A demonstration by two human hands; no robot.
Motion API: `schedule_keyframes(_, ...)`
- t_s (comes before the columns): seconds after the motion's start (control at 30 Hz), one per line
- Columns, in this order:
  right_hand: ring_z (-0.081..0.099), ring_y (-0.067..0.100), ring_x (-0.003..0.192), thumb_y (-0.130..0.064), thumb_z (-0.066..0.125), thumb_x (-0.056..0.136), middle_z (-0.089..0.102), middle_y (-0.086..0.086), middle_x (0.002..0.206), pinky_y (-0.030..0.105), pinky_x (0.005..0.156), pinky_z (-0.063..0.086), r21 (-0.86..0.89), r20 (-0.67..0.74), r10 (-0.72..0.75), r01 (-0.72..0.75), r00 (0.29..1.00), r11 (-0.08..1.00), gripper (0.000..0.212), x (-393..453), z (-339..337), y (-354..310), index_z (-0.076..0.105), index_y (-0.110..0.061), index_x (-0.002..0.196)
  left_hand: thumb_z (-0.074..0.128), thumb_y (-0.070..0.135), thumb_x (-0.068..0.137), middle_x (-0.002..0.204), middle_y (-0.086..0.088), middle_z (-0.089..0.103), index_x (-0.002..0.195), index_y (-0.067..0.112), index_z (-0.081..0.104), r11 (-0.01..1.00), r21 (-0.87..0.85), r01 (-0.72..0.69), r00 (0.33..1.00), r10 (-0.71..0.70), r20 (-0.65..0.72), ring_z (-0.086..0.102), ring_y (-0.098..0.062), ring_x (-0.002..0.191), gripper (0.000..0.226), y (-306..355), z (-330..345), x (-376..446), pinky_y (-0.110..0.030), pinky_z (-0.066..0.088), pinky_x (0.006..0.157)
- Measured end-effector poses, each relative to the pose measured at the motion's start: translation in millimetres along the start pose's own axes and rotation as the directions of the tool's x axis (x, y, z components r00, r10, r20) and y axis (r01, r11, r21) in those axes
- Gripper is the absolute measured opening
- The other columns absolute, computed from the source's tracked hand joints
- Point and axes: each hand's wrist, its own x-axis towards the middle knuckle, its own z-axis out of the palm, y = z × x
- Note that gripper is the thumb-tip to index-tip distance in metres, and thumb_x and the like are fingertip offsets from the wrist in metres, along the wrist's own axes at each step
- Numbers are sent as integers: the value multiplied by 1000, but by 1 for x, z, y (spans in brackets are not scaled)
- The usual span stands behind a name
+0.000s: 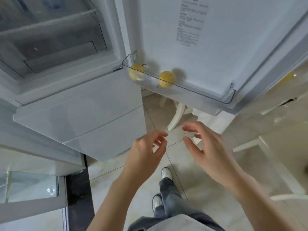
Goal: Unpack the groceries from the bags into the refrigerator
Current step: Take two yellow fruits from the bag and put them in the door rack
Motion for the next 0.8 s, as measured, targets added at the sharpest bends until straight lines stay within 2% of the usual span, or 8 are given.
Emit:
schedule_keyframes(0.07,59,2,108,-34,55,91,62,-15,115,34,92,51,-27,9,35,-35,999,999,35,-23,3,12,51,-24,124,60,24,91,87,18,66,105,30,65,998,69,-2,999,-1,40,59,4,85,16,-5,17,-17,-18,51,76)
schedule_keyframes(0.2,61,5,107,-35,55,90,64,-11,113,36,87,54,-25,1,112,-112,994,993,35,-68,4,34,52,-22,122,56,31,94,89,22,63,108,34,63,990,137,22,991,-40,129,55,9,87,16,-11,41,-45,-11,46,75)
schedule_keyframes(0.27,61,6,107,-30,57,91,64,-9,113,37,88,53,-24,3,154,-153,988,988,33,-87,1,45,53,-20,122,55,32,94,89,22,64,107,35,63,987,163,17,984,-45,170,56,8,86,15,-11,52,-54,-16,49,76)
schedule_keyframes(0.43,56,3,111,-31,54,93,61,-13,118,32,95,50,-41,33,286,-285,958,958,35,-122,-17,71,52,-22,127,56,29,94,89,19,66,104,32,64,984,177,0,965,-47,260,59,4,84,14,-1,81,-59,-18,50,77)
schedule_keyframes(0.6,57,3,110,-31,55,93,61,-11,117,28,96,49,-30,4,364,-364,931,931,34,-146,-50,102,54,-22,127,58,25,93,88,19,68,102,31,66,989,150,-16,945,-34,325,61,1,83,13,27,124,-46,-23,52,79)
schedule_keyframes(0.8,58,4,110,-32,55,94,62,-11,119,29,96,50,-42,16,397,-396,918,917,34,-170,-110,160,53,-23,127,58,23,93,87,20,68,102,28,67,992,121,-47,925,-2,379,60,5,83,14,83,204,-26,-10,48,75)
